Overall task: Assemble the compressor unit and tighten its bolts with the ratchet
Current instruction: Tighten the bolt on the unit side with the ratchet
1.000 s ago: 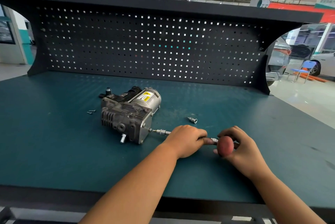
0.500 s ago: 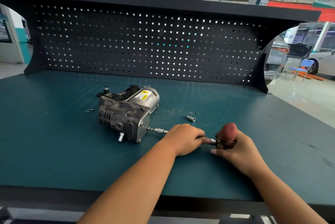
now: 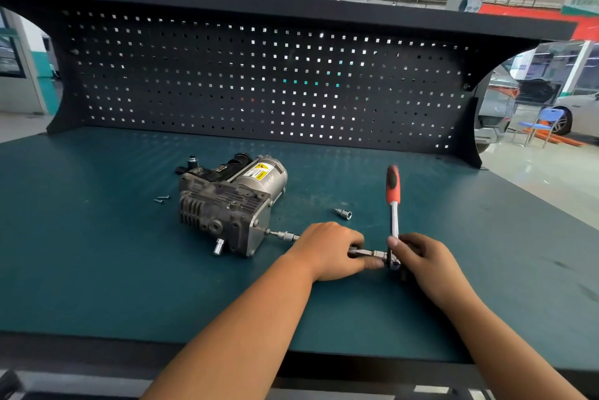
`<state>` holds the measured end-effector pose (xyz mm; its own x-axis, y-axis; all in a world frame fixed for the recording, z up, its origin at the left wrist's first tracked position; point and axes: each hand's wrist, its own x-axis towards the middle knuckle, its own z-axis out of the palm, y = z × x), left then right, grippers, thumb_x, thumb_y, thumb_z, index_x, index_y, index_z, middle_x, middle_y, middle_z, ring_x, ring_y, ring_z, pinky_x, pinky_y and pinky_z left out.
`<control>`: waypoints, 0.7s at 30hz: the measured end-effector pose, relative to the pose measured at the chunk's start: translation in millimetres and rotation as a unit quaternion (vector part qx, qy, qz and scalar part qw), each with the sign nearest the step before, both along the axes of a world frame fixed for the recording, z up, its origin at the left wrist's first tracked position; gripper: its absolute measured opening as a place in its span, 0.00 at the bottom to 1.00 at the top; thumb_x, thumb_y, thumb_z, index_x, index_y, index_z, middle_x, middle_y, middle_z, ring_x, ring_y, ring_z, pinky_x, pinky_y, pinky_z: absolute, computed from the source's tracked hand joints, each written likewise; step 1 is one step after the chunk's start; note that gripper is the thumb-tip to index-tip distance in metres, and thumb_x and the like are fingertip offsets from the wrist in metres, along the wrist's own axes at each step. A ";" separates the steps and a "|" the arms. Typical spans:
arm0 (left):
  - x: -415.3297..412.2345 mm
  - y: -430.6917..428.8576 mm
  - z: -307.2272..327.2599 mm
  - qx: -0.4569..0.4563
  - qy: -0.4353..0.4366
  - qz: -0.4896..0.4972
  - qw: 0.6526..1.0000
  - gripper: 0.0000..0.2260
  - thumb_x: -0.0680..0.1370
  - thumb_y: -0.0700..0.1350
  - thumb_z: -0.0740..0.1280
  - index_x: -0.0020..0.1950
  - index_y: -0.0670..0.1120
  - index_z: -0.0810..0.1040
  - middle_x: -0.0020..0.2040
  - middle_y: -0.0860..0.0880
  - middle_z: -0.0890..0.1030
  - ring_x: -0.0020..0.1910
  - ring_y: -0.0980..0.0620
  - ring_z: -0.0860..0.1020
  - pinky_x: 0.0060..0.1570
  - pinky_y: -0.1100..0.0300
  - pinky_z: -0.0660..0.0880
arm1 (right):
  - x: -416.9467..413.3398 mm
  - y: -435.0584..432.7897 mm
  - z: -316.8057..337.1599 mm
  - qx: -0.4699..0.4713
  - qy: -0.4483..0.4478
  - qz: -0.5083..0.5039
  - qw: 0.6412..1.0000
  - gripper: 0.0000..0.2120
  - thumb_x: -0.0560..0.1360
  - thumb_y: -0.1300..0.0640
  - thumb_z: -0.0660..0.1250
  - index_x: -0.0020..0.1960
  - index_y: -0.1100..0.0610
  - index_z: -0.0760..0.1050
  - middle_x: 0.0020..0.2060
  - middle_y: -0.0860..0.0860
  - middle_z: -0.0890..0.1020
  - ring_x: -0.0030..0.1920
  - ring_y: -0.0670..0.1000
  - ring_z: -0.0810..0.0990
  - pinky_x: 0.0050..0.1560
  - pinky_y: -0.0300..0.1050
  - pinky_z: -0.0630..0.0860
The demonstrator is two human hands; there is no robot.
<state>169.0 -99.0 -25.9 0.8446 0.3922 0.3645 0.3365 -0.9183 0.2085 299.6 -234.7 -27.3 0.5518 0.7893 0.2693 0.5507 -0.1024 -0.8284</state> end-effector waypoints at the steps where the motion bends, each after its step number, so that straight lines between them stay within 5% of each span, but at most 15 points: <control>1: -0.1 -1.2 0.6 0.004 0.003 -0.001 1.000 0.23 0.71 0.68 0.63 0.39 0.48 0.74 0.30 0.53 0.71 0.36 0.49 0.70 0.34 0.57 0.61 | 0.5 1.2 1.0 -0.017 0.007 -0.009 1.000 0.15 0.77 0.49 0.64 0.37 0.57 0.77 0.25 0.51 0.81 0.23 0.46 0.75 0.28 0.34 0.70; 3: 0.6 -3.3 1.9 0.012 0.010 -0.008 1.000 0.20 0.71 0.67 0.64 0.41 0.50 0.74 0.34 0.52 0.75 0.38 0.48 0.72 0.35 0.56 0.60 | 1.5 2.8 2.8 -0.032 0.031 -0.012 0.999 0.19 0.77 0.48 0.64 0.34 0.60 0.76 0.24 0.53 0.80 0.22 0.47 0.74 0.27 0.35 0.69; 8: 1.5 -7.1 2.6 0.007 0.027 -0.039 0.999 0.14 0.75 0.61 0.62 0.40 0.52 0.70 0.41 0.47 0.80 0.44 0.44 0.75 0.36 0.55 0.61 | 1.9 -0.3 1.8 0.048 0.094 0.056 0.993 0.06 0.73 0.61 0.70 0.48 0.60 0.74 0.37 0.53 0.82 0.36 0.46 0.79 0.39 0.33 0.74; 13: 1.7 -7.4 3.1 0.012 0.050 -0.030 0.998 0.13 0.76 0.61 0.61 0.40 0.53 0.69 0.38 0.47 0.78 0.42 0.45 0.73 0.36 0.55 0.61 | -0.4 -8.5 1.3 0.080 -0.008 0.083 0.993 0.15 0.68 0.67 0.74 0.49 0.53 0.75 0.44 0.48 0.81 0.47 0.47 0.79 0.50 0.38 0.74; 17: 0.7 -7.2 4.8 -0.001 0.036 -0.028 0.999 0.14 0.76 0.61 0.61 0.37 0.54 0.65 0.31 0.52 0.68 0.37 0.47 0.67 0.35 0.55 0.59 | -3.5 -10.2 -0.9 0.115 -0.041 0.076 0.990 0.19 0.64 0.69 0.76 0.48 0.51 0.76 0.41 0.47 0.82 0.45 0.43 0.80 0.52 0.32 0.73; 21: -0.6 -8.3 2.6 0.009 0.051 -0.030 0.998 0.14 0.75 0.62 0.61 0.38 0.54 0.67 0.35 0.49 0.76 0.39 0.46 0.70 0.36 0.55 0.60 | -2.2 -7.2 -2.6 0.115 -0.025 0.070 0.991 0.10 0.69 0.67 0.73 0.43 0.54 0.76 0.37 0.49 0.81 0.38 0.46 0.80 0.44 0.34 0.75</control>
